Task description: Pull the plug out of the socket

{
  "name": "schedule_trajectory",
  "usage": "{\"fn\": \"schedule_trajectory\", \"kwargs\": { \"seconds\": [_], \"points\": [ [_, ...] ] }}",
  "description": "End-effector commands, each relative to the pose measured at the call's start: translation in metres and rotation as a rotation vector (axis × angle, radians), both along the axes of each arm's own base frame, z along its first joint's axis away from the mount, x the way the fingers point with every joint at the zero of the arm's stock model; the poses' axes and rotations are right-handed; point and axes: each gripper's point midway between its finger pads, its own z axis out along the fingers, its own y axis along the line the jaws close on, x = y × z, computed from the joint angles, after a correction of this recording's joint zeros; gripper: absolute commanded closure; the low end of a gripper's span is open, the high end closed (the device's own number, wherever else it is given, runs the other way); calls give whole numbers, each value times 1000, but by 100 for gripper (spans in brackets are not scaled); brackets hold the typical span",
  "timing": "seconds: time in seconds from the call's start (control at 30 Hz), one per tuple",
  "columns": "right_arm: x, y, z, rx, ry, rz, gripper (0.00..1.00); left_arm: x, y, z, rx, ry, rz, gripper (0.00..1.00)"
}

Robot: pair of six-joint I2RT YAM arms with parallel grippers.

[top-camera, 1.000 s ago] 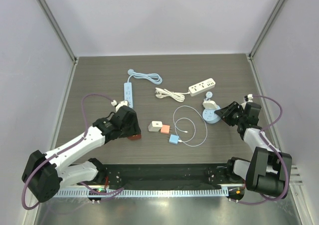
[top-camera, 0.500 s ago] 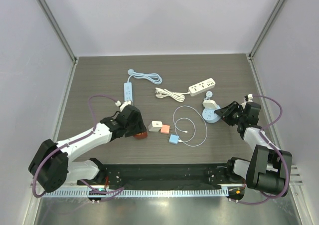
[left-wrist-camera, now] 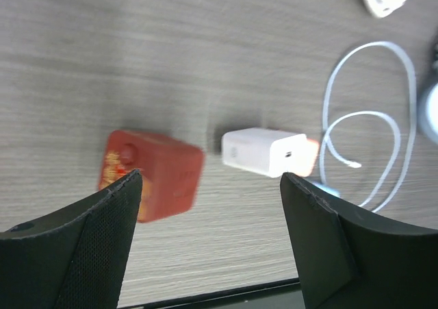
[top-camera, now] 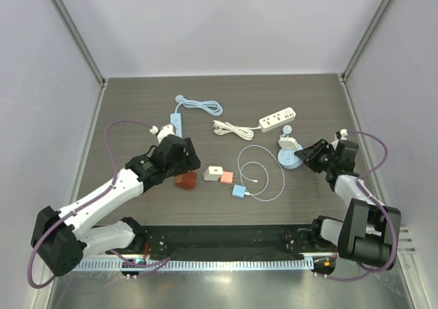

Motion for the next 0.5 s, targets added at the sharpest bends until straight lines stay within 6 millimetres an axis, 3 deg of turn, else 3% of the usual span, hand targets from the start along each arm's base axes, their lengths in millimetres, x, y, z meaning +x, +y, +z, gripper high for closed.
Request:
{"fn": "schedule_trajectory", "kwargs": {
  "seconds": [0.0,0.07,0.1,0.2,0.3,0.33,0.37,0.47],
  "points": [
    [-20,-14,-34,-70,139,-59,99,8,1,27,-4,-76,10,18],
    [-20,-14,-35,-68,141,-56,99,12,-10,37,-40,-97,-13,16],
    [-20,-14,-34,-69,138,-56,99,13,-17,32,-33,-83,-33,16],
    [-20,-14,-33,-70,134,-57,99,19,-49,44,-55,-81,-114,18],
    [-20,-13,-34,-68,138,-54,99,27,-101,53,-42,-146,-237,18],
    [-20,-13,-35,-68,139,-54,99,22,-125,39,-16,-135,-303,18],
    [-20,-13,-34,-68,137,-52,99,27,-150,58,-59,-186,-357,18],
    [-20,-13,-33,-72,132,-55,99,34,-202,60,-60,-210,-473,17]
  ]
}}
